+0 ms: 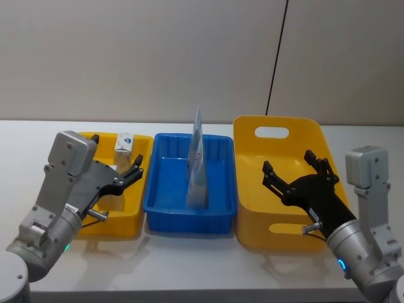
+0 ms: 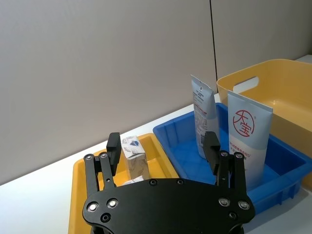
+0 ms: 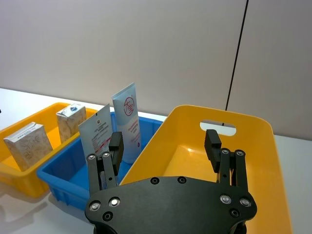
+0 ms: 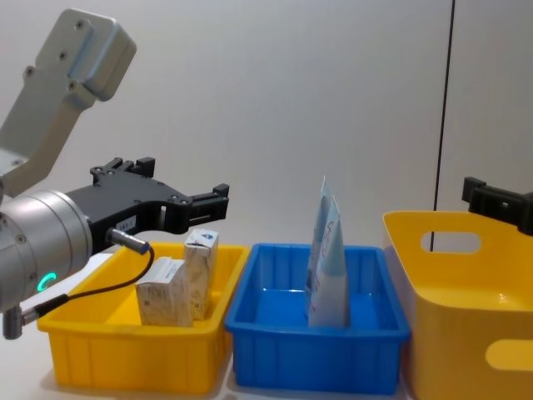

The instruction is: Bimanual collaborative sorting of washing and personal care products

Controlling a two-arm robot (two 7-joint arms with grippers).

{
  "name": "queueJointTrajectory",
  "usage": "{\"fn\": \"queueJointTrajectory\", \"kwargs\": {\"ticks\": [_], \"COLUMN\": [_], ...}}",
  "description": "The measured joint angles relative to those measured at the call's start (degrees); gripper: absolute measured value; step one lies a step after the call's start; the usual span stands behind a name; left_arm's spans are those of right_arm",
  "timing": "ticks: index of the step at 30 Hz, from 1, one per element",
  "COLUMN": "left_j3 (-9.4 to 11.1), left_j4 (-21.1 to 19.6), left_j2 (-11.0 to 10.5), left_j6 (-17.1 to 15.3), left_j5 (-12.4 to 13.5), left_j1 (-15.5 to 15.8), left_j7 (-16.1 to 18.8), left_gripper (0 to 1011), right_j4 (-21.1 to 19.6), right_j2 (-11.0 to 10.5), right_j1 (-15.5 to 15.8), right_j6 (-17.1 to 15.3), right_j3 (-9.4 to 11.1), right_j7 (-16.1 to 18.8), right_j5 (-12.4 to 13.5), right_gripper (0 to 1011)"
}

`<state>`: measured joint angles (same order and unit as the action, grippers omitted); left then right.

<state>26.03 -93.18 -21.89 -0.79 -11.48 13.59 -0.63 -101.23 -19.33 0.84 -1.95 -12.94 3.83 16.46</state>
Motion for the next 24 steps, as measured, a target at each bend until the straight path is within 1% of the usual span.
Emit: {"fn": "queueJointTrajectory", "kwargs": {"ticks": [24], "left_j3": [0.00], "left_j4": [0.00], "left_j2": [0.00], "left_j6": [0.00], "left_j5": [0.00], "left_j1": [0.00], "left_j7": [0.00], "left_gripper": [1002], "right_j4": [0.00], "right_j2": [0.00], "right_j1": [0.00], "right_j6": [0.00], "right_j3": [0.00], "right_j7": [0.00], "right_j5": [0.00], "right_gripper": [1000]}}
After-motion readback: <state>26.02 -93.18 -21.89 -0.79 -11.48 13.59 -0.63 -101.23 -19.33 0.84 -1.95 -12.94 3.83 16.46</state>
